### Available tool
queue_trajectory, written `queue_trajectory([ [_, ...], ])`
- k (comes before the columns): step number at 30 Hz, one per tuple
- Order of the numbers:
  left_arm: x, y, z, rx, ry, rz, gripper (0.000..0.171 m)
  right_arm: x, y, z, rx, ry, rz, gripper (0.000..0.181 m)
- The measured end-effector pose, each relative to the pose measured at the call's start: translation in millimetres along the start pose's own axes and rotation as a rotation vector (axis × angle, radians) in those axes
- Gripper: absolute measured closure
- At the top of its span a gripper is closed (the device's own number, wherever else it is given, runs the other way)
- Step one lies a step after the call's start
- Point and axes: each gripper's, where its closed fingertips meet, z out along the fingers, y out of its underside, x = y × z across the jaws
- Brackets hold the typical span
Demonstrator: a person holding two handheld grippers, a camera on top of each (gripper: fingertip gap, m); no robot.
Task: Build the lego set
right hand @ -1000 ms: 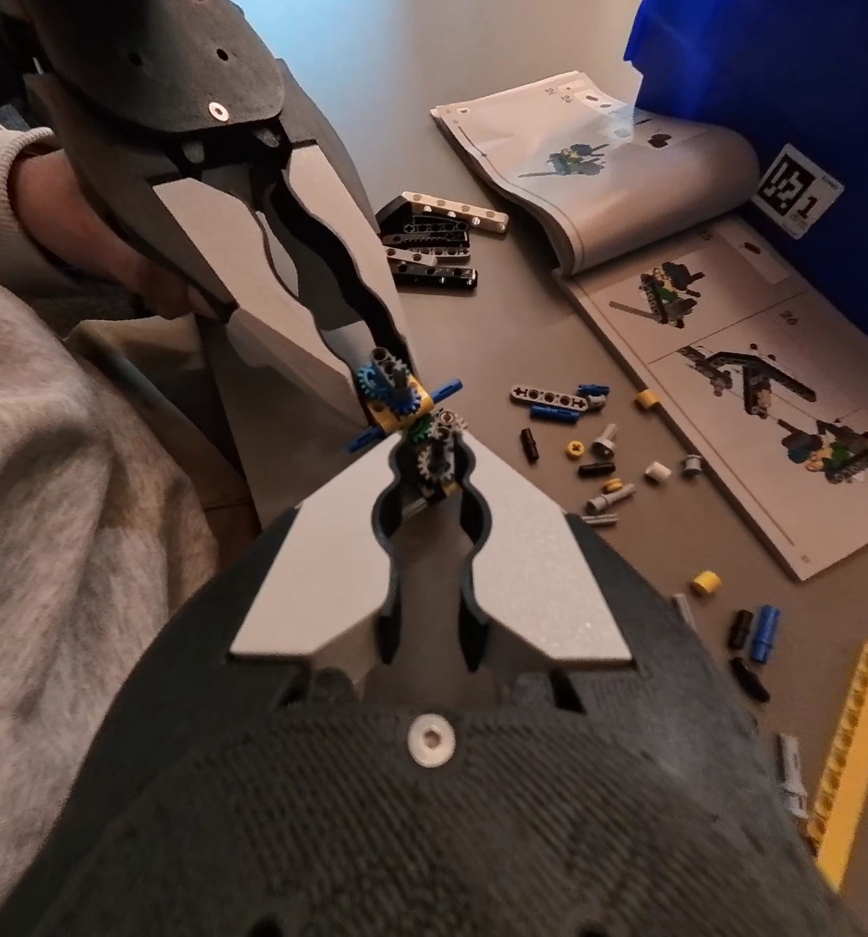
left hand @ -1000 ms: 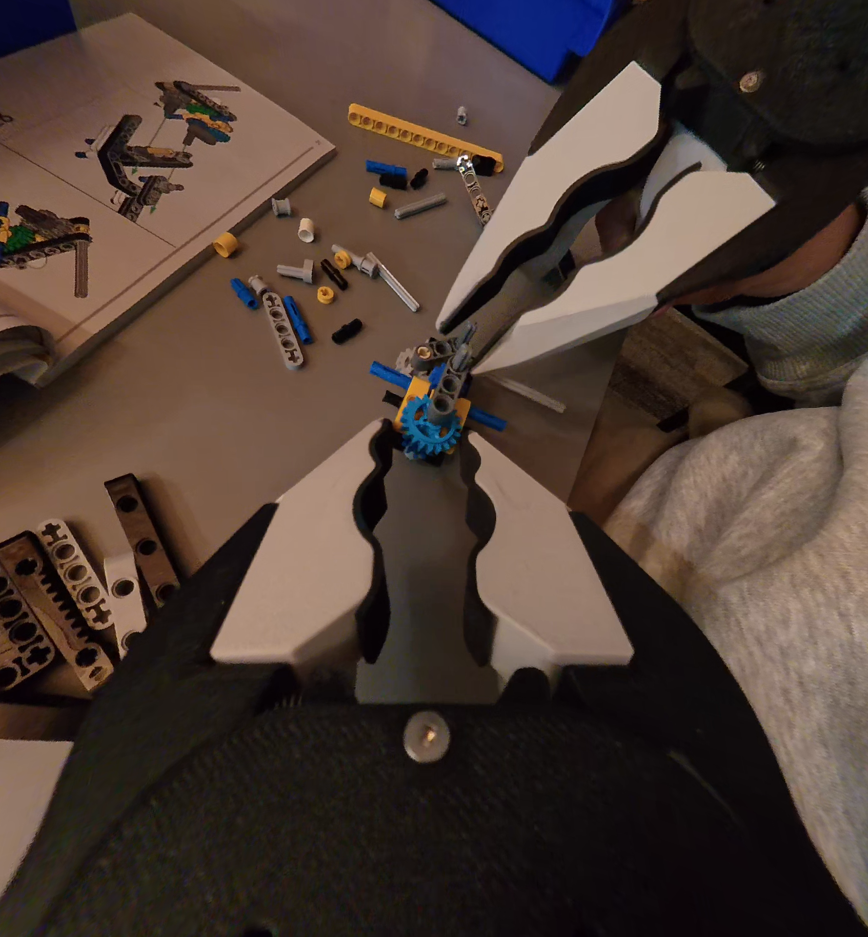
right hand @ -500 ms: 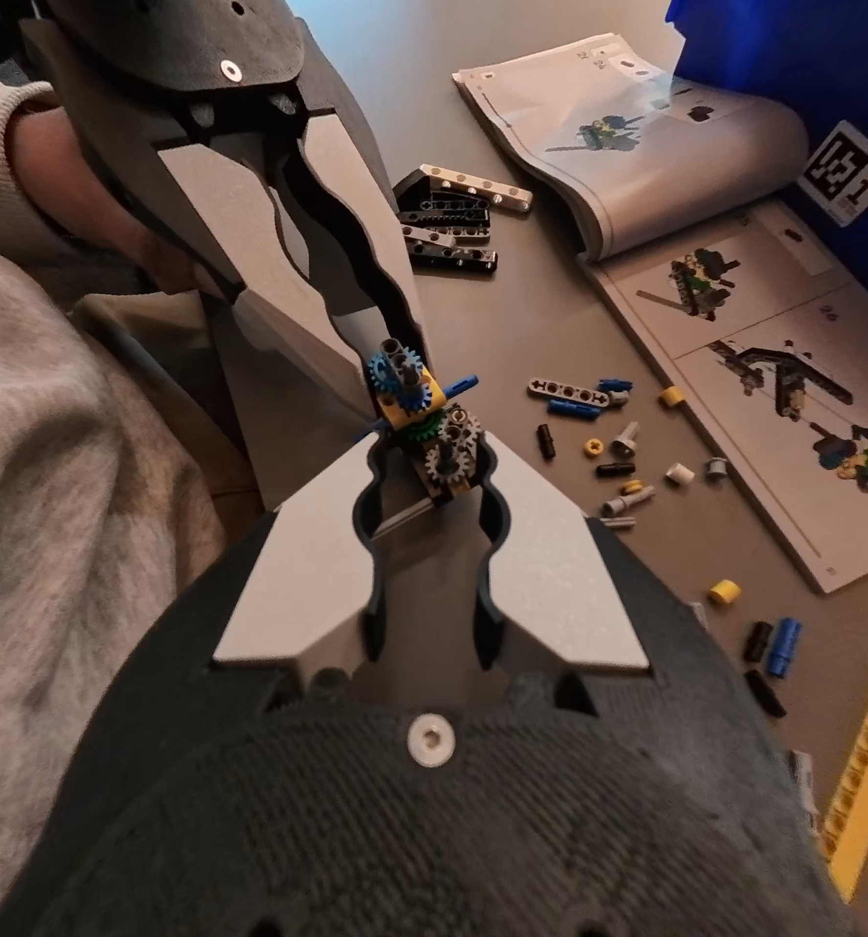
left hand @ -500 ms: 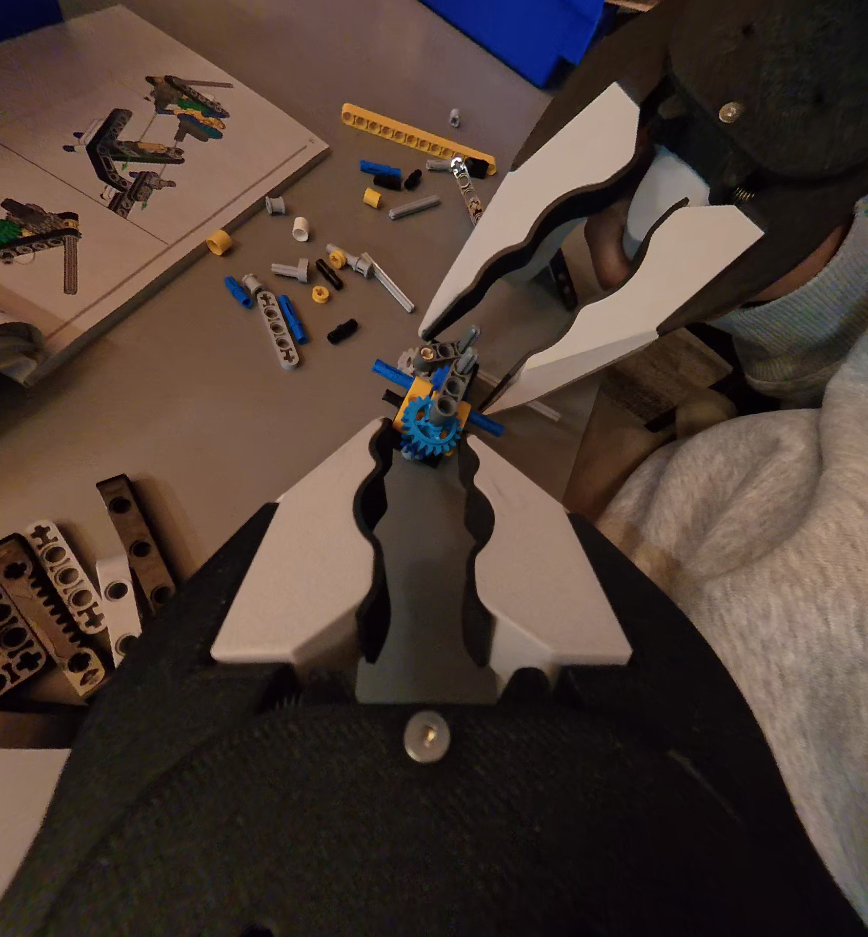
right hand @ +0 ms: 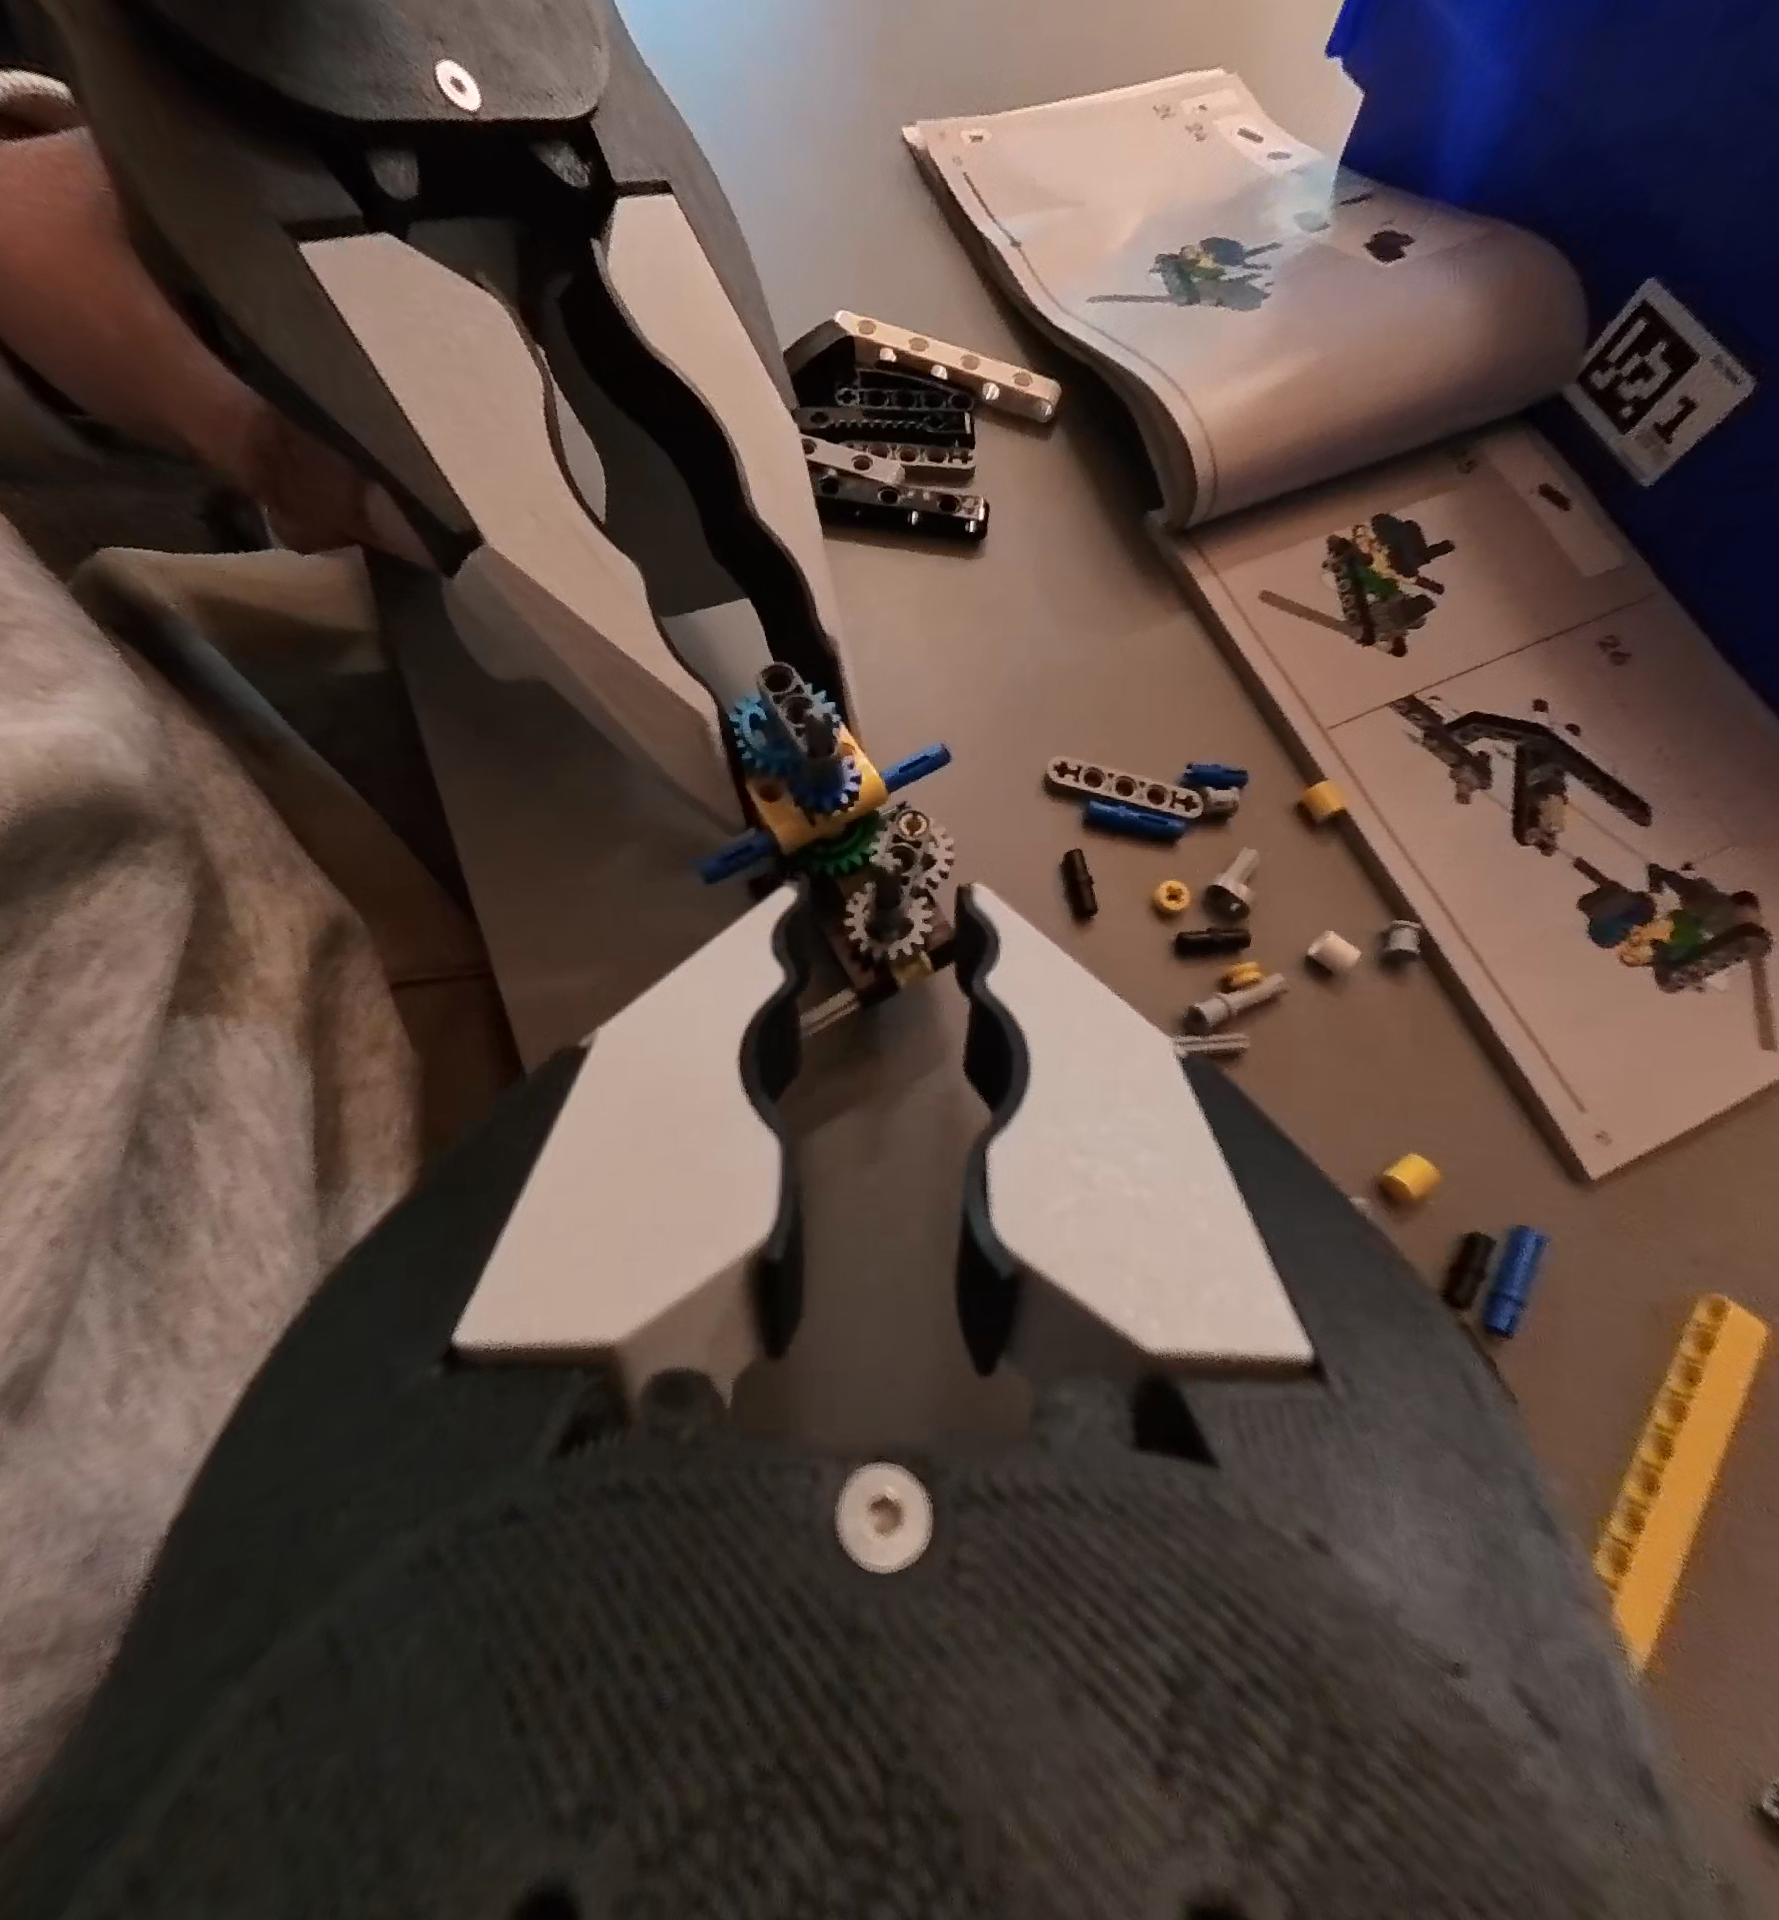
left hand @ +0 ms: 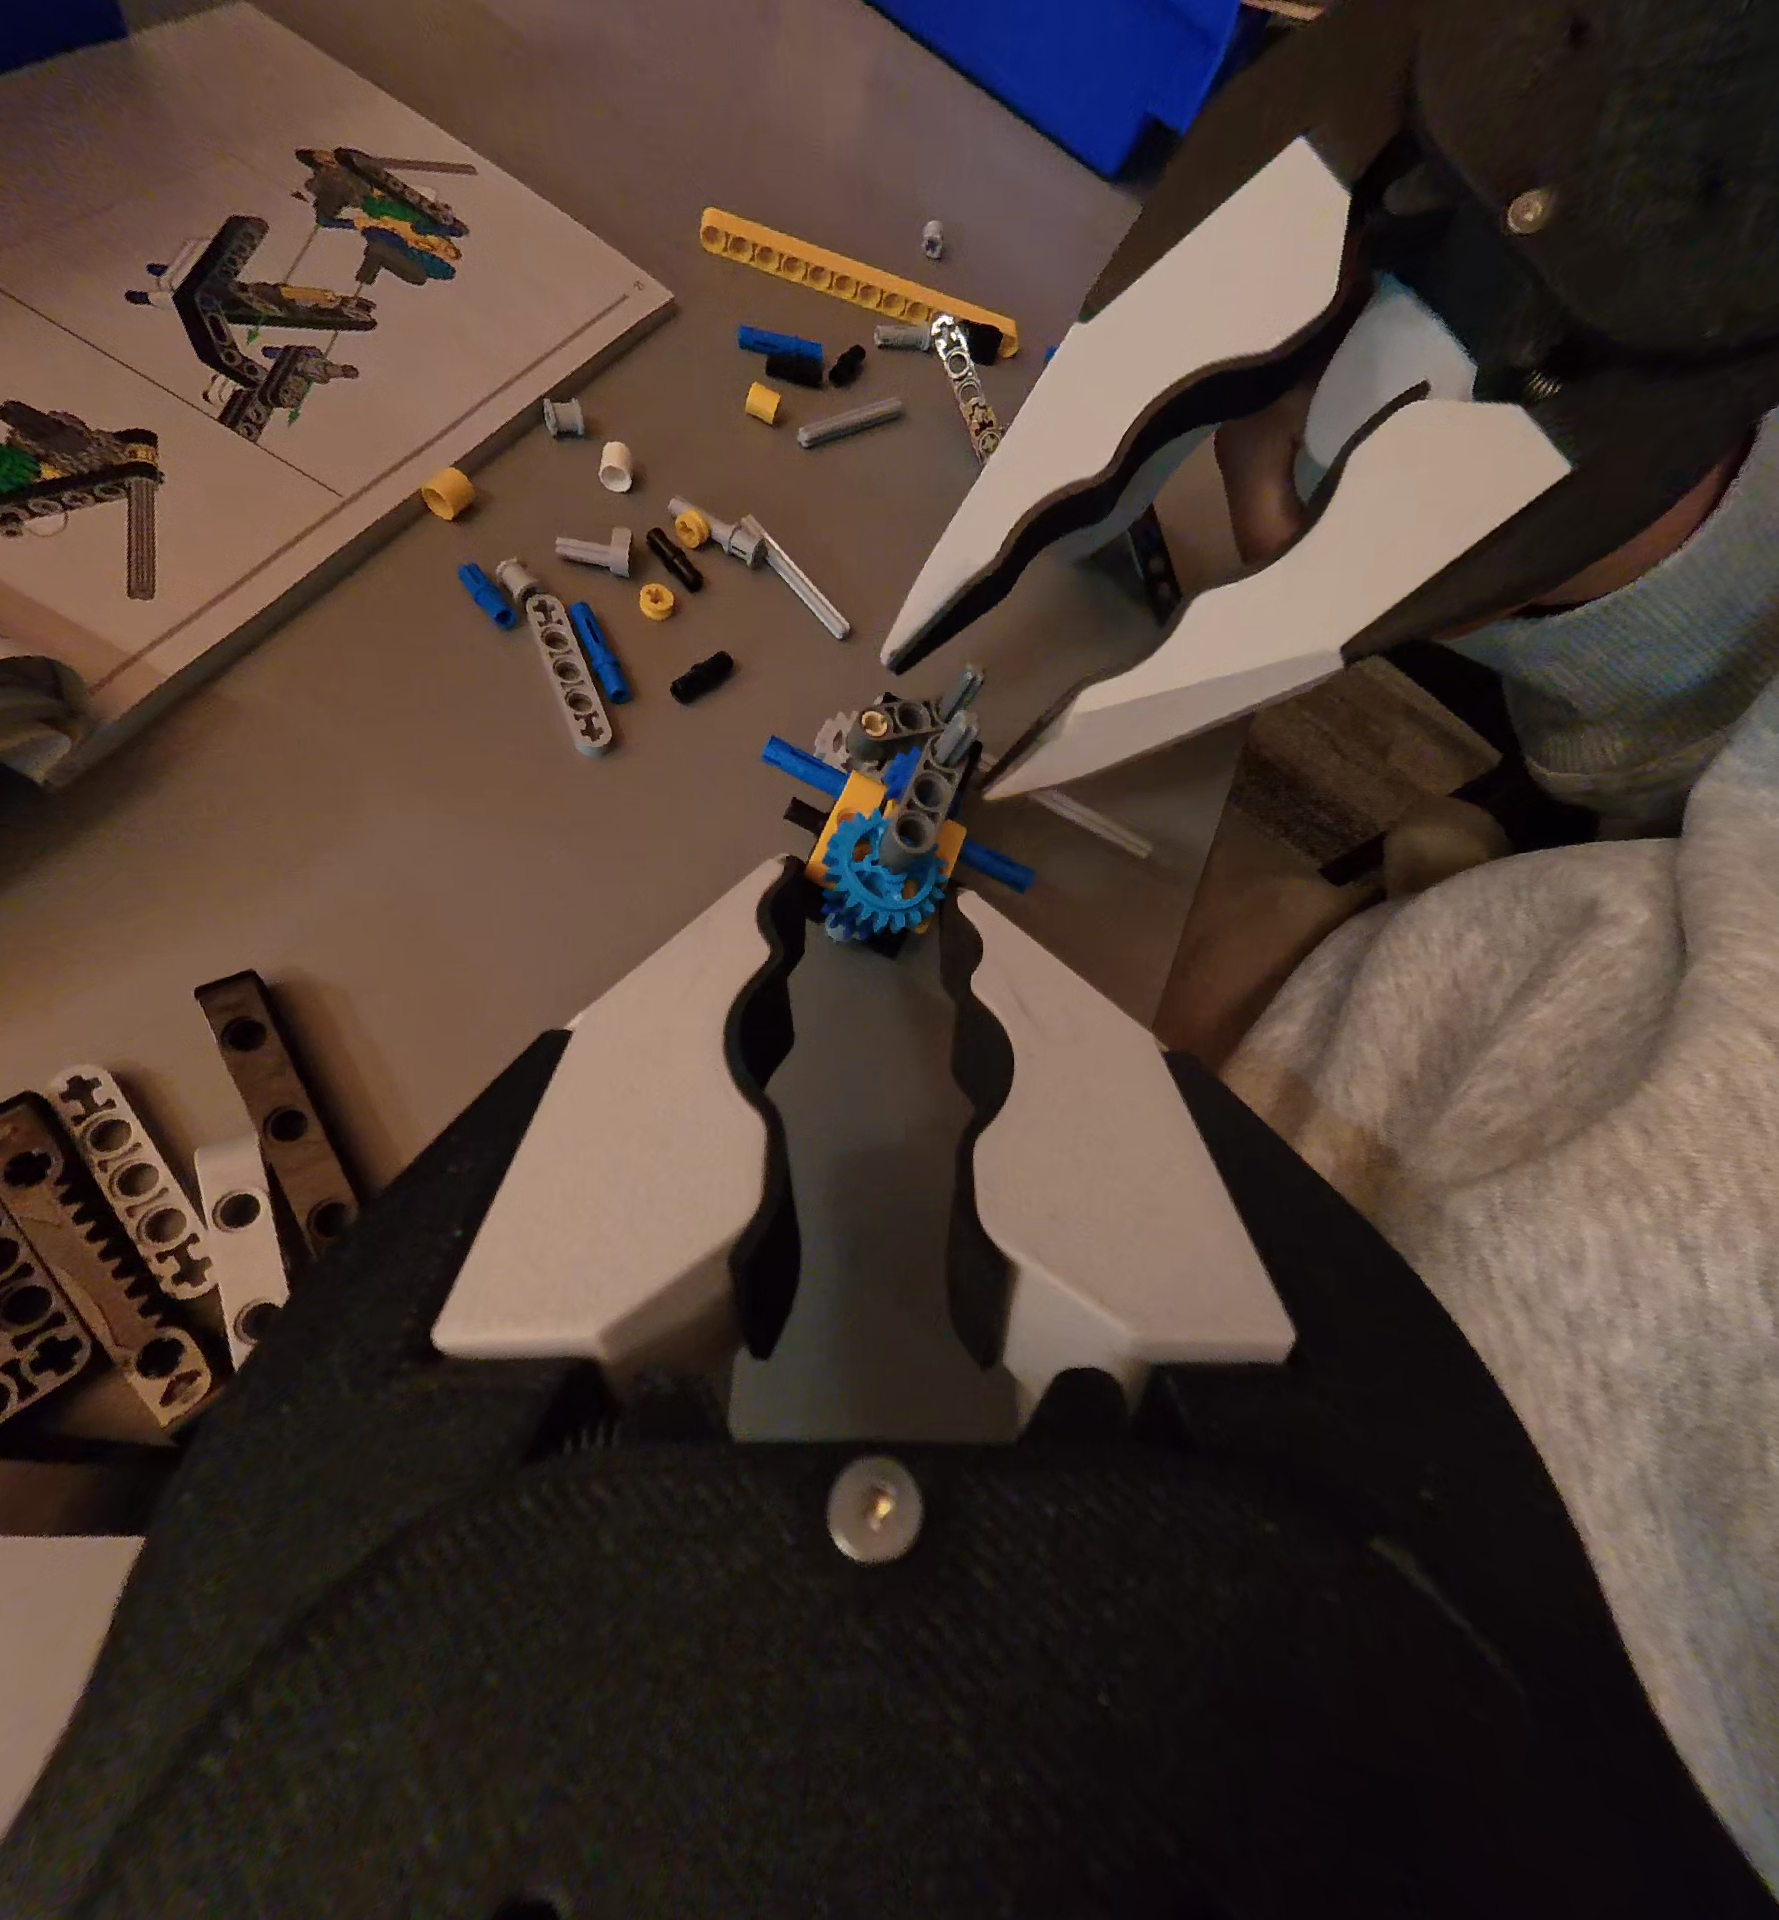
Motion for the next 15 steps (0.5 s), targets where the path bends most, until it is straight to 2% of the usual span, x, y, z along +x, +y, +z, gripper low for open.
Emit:
queue_trajectory([
  [7, -0.3, -0.1, 0.0, 0.000, -0.002, -0.002, 0.148, 0.9, 3.9, 0.4, -0.030, 0.008, -0.014, 0.166],
  [15, -0.3, -0.1, 0.0, 0.001, -0.004, 0.000, 0.148, 1.0, 5.3, 1.2, -0.039, 0.012, -0.015, 0.167],
])
